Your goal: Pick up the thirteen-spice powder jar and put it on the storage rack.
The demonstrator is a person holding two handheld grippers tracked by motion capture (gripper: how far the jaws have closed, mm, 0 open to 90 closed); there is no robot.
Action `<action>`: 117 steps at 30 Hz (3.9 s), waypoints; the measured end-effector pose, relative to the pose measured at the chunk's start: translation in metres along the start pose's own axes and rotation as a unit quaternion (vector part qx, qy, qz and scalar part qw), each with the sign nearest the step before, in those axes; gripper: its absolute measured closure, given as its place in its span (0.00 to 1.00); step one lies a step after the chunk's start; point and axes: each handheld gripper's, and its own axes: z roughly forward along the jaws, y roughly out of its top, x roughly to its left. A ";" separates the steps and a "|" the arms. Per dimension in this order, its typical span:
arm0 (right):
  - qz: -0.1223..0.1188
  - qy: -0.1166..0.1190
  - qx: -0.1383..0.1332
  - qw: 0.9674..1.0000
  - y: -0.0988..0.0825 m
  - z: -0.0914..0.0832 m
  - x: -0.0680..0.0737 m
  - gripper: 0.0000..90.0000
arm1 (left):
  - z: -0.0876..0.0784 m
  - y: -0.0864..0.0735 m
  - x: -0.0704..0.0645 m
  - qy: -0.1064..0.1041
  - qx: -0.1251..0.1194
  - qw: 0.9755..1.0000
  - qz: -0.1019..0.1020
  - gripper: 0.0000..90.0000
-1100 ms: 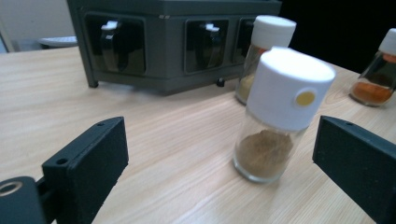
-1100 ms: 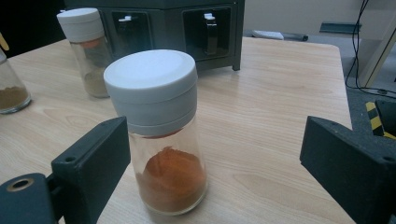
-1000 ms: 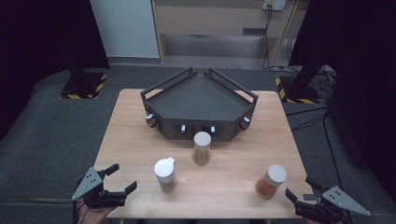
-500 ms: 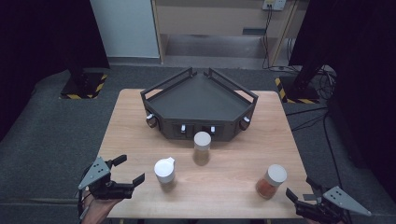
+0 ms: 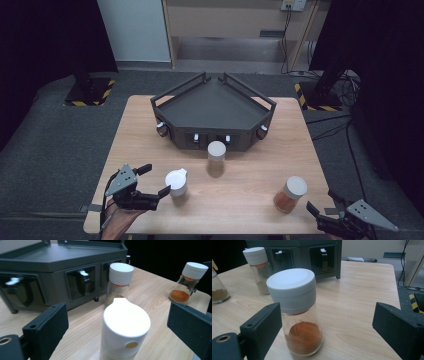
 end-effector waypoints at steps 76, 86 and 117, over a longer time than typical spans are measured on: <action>-0.001 0.006 -0.003 1.000 -0.001 0.001 -0.001 0.10 | 0.030 0.050 0.017 -0.010 0.010 0.999 0.040 0.32; 0.000 0.007 -0.003 1.000 -0.001 0.001 -0.002 0.10 | 0.035 0.079 0.027 -0.007 0.005 0.999 0.036 0.32; 0.013 0.014 -0.003 1.000 -0.002 0.001 -0.006 0.07 | 0.079 0.167 0.056 0.062 -0.007 0.998 0.028 0.33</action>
